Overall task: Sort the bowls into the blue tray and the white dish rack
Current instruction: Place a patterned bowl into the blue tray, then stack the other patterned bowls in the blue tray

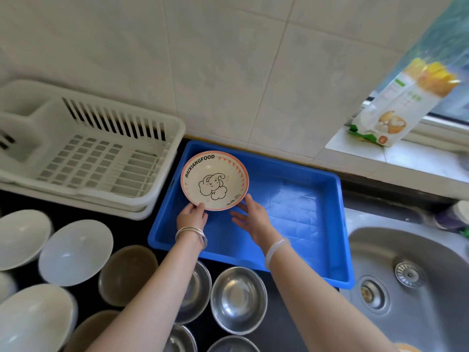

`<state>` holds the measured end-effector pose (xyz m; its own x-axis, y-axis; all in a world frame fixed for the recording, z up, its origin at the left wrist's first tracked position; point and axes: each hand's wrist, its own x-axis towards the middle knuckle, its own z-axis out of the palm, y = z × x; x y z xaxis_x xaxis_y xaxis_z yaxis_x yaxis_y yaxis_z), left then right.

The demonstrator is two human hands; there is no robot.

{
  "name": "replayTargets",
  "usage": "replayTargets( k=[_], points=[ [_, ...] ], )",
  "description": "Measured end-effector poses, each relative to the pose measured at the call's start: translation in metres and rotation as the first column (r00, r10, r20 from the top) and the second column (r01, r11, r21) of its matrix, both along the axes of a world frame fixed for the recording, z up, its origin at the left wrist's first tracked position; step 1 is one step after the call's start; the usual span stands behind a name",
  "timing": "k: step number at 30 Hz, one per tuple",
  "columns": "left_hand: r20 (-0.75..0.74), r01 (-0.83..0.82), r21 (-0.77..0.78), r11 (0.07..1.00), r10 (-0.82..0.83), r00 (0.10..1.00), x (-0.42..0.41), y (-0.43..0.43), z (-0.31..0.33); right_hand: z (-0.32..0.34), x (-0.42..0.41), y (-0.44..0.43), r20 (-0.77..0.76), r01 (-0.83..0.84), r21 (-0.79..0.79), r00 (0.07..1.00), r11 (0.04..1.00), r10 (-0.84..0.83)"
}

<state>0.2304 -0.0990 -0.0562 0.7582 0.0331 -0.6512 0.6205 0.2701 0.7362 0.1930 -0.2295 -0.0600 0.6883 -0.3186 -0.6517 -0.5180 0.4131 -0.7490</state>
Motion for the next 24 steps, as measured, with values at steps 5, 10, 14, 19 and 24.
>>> replayTargets(
  k=[5,10,14,19,24],
  points=[
    [0.06,0.11,0.079,0.991,-0.115,0.992,-0.043,-0.012,0.018,0.021,-0.038,-0.013,0.029,-0.024,-0.126,0.999,0.992,0.027],
    [0.078,0.407,0.23,0.884,-0.434,0.898,-0.106,-0.043,0.034,0.049,-0.115,-0.045,0.033,-0.054,-0.341,0.997,0.939,0.069],
    [0.114,0.599,0.231,0.767,-0.633,0.766,-0.175,-0.081,0.043,0.053,-0.209,-0.079,-0.049,-0.058,-0.593,0.998,0.803,0.036],
    [0.065,0.841,0.226,0.491,-0.869,0.49,-0.256,-0.122,0.033,0.048,-0.33,-0.112,-0.225,-0.098,-0.8,0.964,0.591,-0.144],
    [-0.051,0.926,0.157,0.343,-0.934,0.354,-0.313,-0.148,0.017,0.04,-0.408,-0.128,-0.283,-0.093,-0.852,0.91,0.516,-0.303]
  ],
)
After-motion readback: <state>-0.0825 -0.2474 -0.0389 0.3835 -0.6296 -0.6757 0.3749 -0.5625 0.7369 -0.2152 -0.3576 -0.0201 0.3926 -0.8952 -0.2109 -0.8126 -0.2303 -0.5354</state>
